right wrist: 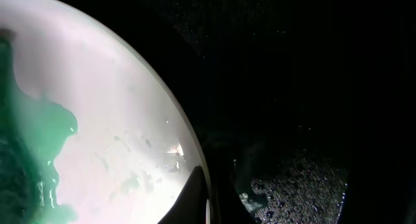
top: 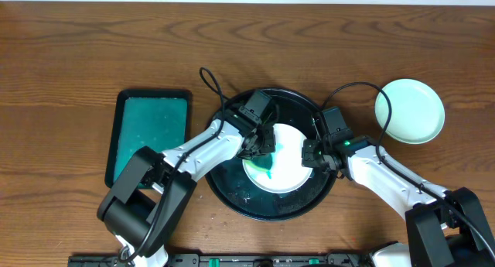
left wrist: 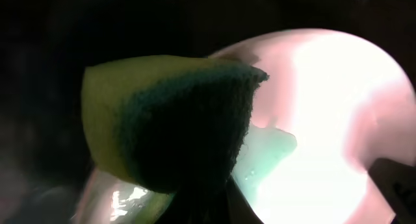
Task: Clean dirty plates on tray and stack at the side
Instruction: 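Scrub the white plate with the sponge while the right gripper holds it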
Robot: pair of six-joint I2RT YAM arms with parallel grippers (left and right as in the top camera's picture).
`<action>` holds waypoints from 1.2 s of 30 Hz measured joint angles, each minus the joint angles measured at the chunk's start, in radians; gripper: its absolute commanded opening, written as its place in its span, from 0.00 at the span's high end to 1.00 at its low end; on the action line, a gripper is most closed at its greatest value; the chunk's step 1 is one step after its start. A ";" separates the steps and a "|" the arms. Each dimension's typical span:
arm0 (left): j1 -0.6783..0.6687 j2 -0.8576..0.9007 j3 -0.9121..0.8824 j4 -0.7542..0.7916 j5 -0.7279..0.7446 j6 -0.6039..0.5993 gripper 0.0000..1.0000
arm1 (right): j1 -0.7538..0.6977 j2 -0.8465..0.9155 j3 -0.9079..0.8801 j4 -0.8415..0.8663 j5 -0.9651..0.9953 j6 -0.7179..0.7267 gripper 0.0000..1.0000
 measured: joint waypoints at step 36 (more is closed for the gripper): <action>0.090 0.023 0.078 -0.309 0.017 -0.011 0.93 | 0.010 0.002 0.001 0.010 -0.100 0.023 0.99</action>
